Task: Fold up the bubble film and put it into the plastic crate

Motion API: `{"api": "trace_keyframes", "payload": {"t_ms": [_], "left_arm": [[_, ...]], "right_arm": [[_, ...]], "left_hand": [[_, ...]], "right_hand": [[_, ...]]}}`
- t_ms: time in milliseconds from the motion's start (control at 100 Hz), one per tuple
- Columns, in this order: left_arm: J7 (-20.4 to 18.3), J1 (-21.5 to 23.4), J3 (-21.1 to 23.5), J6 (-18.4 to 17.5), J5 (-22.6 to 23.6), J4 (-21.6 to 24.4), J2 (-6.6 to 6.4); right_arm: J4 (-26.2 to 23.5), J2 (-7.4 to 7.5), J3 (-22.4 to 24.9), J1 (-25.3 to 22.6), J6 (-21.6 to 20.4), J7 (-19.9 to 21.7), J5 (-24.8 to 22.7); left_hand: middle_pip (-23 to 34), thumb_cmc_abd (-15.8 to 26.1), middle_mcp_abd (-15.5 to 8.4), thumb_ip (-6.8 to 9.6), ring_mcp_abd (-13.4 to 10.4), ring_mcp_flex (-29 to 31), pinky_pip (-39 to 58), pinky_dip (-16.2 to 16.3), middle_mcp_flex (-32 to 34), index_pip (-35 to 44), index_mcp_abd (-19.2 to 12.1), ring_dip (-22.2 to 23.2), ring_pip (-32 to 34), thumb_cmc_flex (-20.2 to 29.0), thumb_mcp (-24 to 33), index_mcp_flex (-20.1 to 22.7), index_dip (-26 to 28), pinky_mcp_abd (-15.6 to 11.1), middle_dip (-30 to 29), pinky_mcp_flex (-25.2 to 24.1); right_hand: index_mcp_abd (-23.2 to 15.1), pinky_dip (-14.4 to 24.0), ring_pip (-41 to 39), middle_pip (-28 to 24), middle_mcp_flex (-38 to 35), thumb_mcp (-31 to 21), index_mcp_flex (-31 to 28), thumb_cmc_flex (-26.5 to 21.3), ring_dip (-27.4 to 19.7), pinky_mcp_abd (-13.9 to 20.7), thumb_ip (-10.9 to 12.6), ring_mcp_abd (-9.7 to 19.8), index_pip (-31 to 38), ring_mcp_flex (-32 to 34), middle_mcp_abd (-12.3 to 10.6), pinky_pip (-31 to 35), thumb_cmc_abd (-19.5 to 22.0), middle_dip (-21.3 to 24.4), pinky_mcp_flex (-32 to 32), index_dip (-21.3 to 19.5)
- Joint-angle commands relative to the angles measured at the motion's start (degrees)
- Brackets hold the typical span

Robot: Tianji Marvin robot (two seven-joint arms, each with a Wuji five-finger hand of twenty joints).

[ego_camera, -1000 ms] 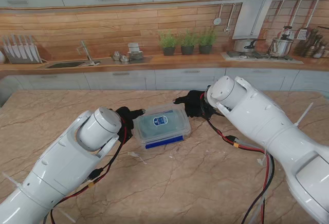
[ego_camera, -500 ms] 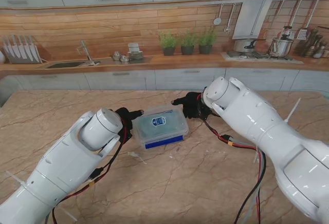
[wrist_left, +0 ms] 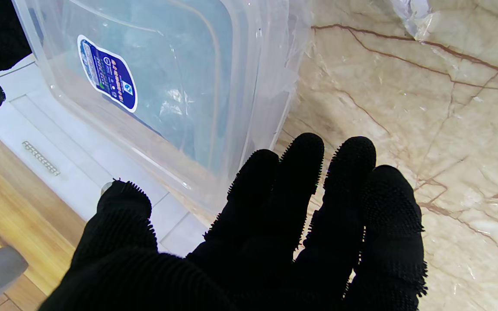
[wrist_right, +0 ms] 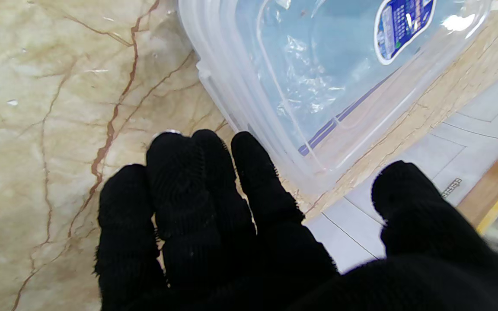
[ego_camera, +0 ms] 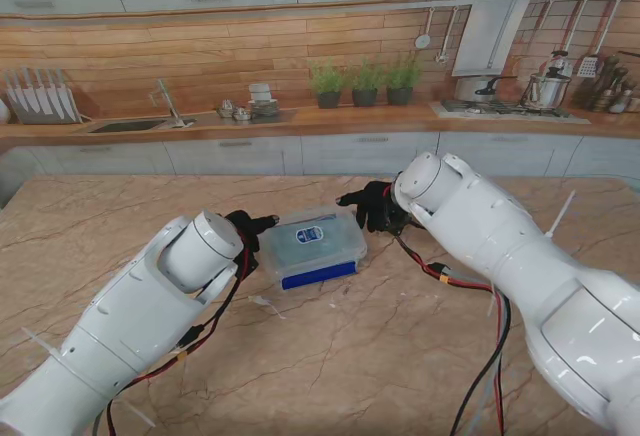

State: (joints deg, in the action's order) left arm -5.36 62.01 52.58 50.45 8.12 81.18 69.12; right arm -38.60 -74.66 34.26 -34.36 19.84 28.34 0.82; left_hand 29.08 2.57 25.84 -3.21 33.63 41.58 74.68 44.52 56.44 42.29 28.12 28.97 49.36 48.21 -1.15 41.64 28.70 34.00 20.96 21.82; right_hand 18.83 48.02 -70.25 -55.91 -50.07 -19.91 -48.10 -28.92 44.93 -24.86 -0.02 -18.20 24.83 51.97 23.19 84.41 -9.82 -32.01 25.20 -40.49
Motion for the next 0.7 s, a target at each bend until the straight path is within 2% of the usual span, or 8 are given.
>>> {"api": "trace_keyframes", "payload": {"t_ms": [0,210,530,690], "left_arm": [[-0.6,-0.2,-0.3,0.4,0.0,0.1,0.58],[-2.0,-0.8,-1.3,1.0,1.1,0.0,-0.08],[-1.3,0.5,-0.4,1.8,2.4,0.8,-0.23],[-1.8,0.4,-0.6,2.2,3.3,1.1,-0.64]], "right_arm": [[-0.3,-0.83,-0.2,-0.2,0.2,0.3,0.2],[-0.2,-0.81,-0.6,-0.4,0.1,0.6,0.1],[-0.3,-0.64,-0.6,-0.7,0.5,0.0,-0.6],[-1.6,0.16,-0.5,-1.2,1.0,-1.0,-1.9]], "left_hand": [[-1.1,-0.3,-0.7,1.20,0.6,-0.3,-0.1,-0.6,-2.0,0.5,-8.8,0.0,-0.4,1.2,-0.2,0.3,-0.1,0.0,-0.1,-0.2],[-1.1,-0.2,-0.4,1.23,0.7,-0.7,-0.3,-0.7,-2.5,-0.3,-8.8,0.0,-0.5,1.2,-0.2,-0.1,-0.6,-0.1,-0.1,-0.5],[-0.9,-0.2,-0.3,1.27,0.6,-0.7,-0.3,-0.7,-2.6,-1.1,-8.7,0.0,-0.5,1.2,-0.2,-0.1,-1.2,0.0,0.0,-0.6],[-0.8,-3.9,0.1,1.90,0.5,-0.3,-0.3,-0.7,-2.4,-1.6,-7.5,0.0,-0.5,2.9,0.3,0.2,-1.7,0.0,0.1,-0.6]], "right_hand": [[-10.3,1.2,-1.5,-3.2,-0.3,-0.2,1.0,0.4,0.7,9.1,2.0,-1.9,-2.0,0.3,3.8,6.7,0.7,-0.6,-0.6,1.6],[-10.4,1.1,-1.5,-3.3,-0.3,-0.3,1.0,0.6,0.7,9.1,1.9,-1.9,-1.8,0.2,3.7,6.7,0.8,-0.5,-0.7,2.0],[-10.3,1.1,-1.4,-3.0,-0.2,-0.6,1.2,0.5,0.6,9.1,1.9,-1.9,-1.5,0.0,3.8,6.7,0.2,-0.3,-0.7,2.2],[-10.3,1.0,-1.1,-2.9,-0.1,-0.8,1.1,0.6,0.5,9.1,1.9,-2.0,-1.3,-0.1,3.7,6.5,0.2,-0.2,-0.9,2.4]]}}
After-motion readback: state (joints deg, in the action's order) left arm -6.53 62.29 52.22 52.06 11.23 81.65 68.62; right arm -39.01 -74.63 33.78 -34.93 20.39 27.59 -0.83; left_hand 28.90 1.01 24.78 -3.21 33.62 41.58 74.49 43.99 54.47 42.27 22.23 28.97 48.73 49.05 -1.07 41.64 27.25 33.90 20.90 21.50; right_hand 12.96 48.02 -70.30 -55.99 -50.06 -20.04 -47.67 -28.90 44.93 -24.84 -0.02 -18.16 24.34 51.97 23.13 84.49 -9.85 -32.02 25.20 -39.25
